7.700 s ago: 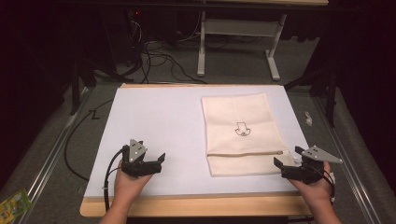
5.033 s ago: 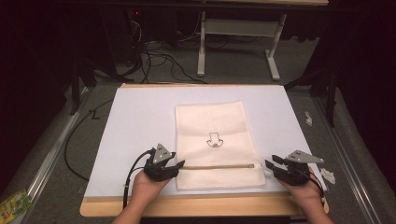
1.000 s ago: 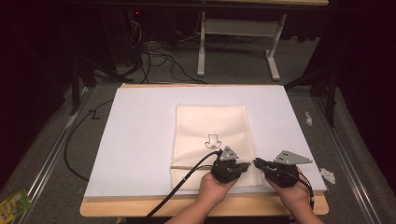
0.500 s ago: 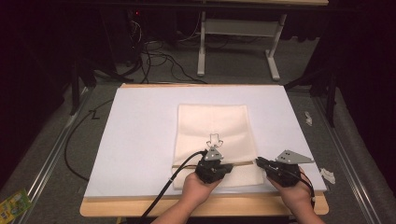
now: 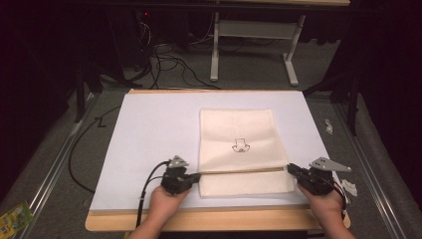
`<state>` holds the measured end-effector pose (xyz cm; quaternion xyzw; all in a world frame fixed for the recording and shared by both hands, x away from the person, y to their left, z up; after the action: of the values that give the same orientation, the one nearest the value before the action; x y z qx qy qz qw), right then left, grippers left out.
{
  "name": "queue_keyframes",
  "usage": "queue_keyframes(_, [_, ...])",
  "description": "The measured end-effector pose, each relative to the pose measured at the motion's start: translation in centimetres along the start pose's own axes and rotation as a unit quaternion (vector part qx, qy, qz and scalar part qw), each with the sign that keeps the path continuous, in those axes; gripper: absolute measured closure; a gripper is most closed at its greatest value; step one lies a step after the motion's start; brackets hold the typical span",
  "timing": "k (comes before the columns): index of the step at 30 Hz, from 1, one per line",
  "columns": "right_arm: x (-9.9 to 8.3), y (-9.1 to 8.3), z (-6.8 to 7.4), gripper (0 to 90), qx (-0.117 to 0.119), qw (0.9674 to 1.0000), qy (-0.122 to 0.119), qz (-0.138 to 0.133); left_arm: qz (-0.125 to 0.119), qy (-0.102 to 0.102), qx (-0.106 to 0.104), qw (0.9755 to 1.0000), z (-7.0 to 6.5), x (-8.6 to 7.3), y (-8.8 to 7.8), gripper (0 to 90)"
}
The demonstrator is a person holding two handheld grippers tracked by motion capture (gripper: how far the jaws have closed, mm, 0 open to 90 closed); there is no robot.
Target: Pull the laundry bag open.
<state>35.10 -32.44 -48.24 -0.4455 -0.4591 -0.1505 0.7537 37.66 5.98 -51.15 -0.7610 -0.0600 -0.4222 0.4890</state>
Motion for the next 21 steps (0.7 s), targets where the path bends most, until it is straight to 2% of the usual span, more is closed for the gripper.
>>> queue_keyframes(1, [0.0, 0.0, -0.1, 86.0, 0.004, 1.0, 0.003, -0.001, -0.001, -0.007, -0.015, 0.9999, 0.5, -0.7, -0.4, 87.6])
queue_keyframes(2, [-0.1, 0.1, -0.1, 85.8, 0.018, 0.9998, 0.008, 0.0, 0.005, -0.005, -0.019, 0.9998, 0.6, -1.1, -0.6, 87.5])
queue_keyframes(4, [-0.1, 0.4, 0.4, 85.7, 0.013, 0.9999, -0.007, 0.007, -0.001, 0.012, -0.004, 0.9999, 0.4, -1.1, -0.8, 87.3])
queue_keyframes(5, [-0.1, 0.4, 0.4, 85.7, 0.013, 0.9999, -0.007, 0.007, -0.001, 0.012, -0.004, 0.9999, 0.4, -1.1, -0.8, 87.0])
queue_keyframes(6, [0.0, 0.5, 0.6, 85.3, 0.01, 0.9998, -0.013, 0.007, -0.015, 0.017, -0.003, 0.9997, 0.3, -0.8, -1.0, 87.0])
queue_keyframes(7, [0.0, 0.5, 0.6, 82.8, 0.011, 0.9997, -0.021, 0.004, -0.028, 0.012, -0.01, 0.9995, 0.3, -0.7, -1.0, 82.0])
queue_keyframes(9, [-0.2, 0.4, 0.5, 79.9, 0.015, 0.9997, -0.019, 0.005, -0.037, 0.013, -0.013, 0.9992, 0.3, -0.5, -1.0, 68.9])
queue_keyframes(12, [-0.4, 0.2, 0.3, 70.4, 0.02, 0.9997, -0.011, -0.005, -0.058, 0.026, 0.0, 0.998, 0.5, -0.3, -1.1, 56.2])
queue_keyframes(14, [-0.3, 0.0, 0.1, 62.1, 0.025, 0.9994, -0.013, -0.02, -0.077, 0.024, 0.007, 0.9967, 0.8, 0.1, -1.4, 50.8])
queue_keyframes(17, [-0.2, -0.3, 0.0, 48.4, 0.025, 0.9989, -0.018, -0.036, -0.107, 0.019, 0.023, 0.9938, 1.4, 0.7, -2.1, 43.9])
queue_keyframes(19, [-0.1, -0.6, -0.4, 36.9, 0.011, 0.9987, -0.021, -0.045, -0.119, 0.029, 0.052, 0.9911, 2.2, 1.0, -2.6, 39.6])
queue_keyframes(21, [0.0, -0.9, -0.9, 30.4, -0.007, 0.9984, -0.022, -0.051, -0.122, 0.054, 0.091, 0.9869, 3.1, 0.9, -2.8, 35.4])
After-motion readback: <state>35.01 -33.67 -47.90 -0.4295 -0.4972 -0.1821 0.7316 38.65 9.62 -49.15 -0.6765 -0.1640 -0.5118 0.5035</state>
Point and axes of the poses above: each handheld gripper's, and its own axes: y roughly forward along the jaws, x roughly out of its top, z roughly to its left, the point moved 6 cm from there along y, roughly forward along the jaws, and after that the axes turned 11 degrees about x, right-handed, at the moved point
